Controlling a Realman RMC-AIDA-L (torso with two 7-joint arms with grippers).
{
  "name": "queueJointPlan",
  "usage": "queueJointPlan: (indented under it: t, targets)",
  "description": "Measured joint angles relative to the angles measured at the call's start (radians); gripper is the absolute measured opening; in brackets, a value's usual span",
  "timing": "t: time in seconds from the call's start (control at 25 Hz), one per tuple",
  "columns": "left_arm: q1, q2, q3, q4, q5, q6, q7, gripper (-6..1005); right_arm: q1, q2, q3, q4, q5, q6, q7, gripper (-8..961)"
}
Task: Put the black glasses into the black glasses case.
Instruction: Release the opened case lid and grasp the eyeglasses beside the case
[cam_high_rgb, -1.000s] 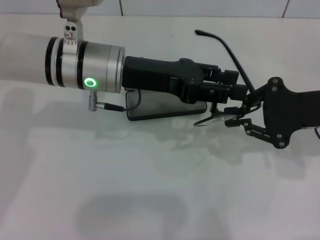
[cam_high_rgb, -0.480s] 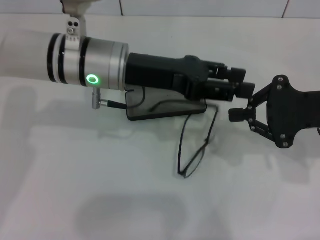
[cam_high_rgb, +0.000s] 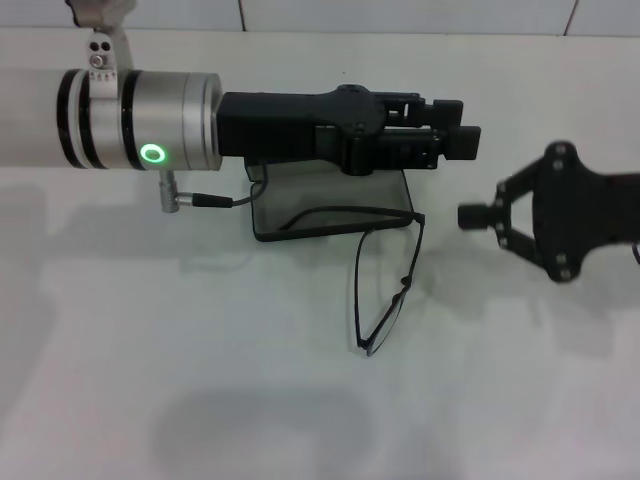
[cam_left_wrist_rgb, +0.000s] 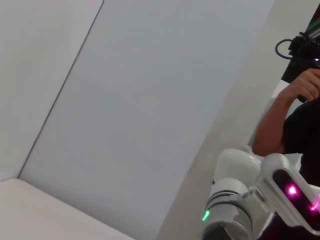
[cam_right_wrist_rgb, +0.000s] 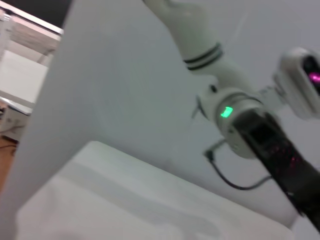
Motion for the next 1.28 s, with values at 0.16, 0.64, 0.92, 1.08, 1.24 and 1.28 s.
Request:
queueJointPlan:
  t: [0.16,0.64,0.92,1.08,1.24,1.28]
  targets:
    - [0.016,0.0,0.0,-0.009,-0.026,-0.001,0.026,562,0.025,-0.004,-0.001,-0.048,-0.028,0.072,0.121,5]
    - [0.237,0.005,0.001,-0.074,-0.423,-0.026,0.167,562,0.363,-0.007,-0.202,-0.138,-0.59,0.016,0.516,262]
    - [0.32,-0.013,0.0,-0.069,-0.475,-0.02,0.236,562,0.476,0.001,-0.364,-0.13,-0.64,0.025,0.559,489]
    - [0.331,-0.029,0.0,-0.069,-0.475,-0.022,0.263,562,0.504,0.002,-0.424,-0.127,-0.65,0.052,0.566,489]
    - [0.338,-0.036,0.001,-0.069,-0.466,-0.022,0.278,562,0.514,0.003,-0.526,-0.125,-0.658,0.129,0.573,488]
    - [0.339,-0.037,0.001,-0.069,-0.464,-0.022,0.28,562,0.516,0.004,-0.551,-0.123,-0.659,0.146,0.573,488]
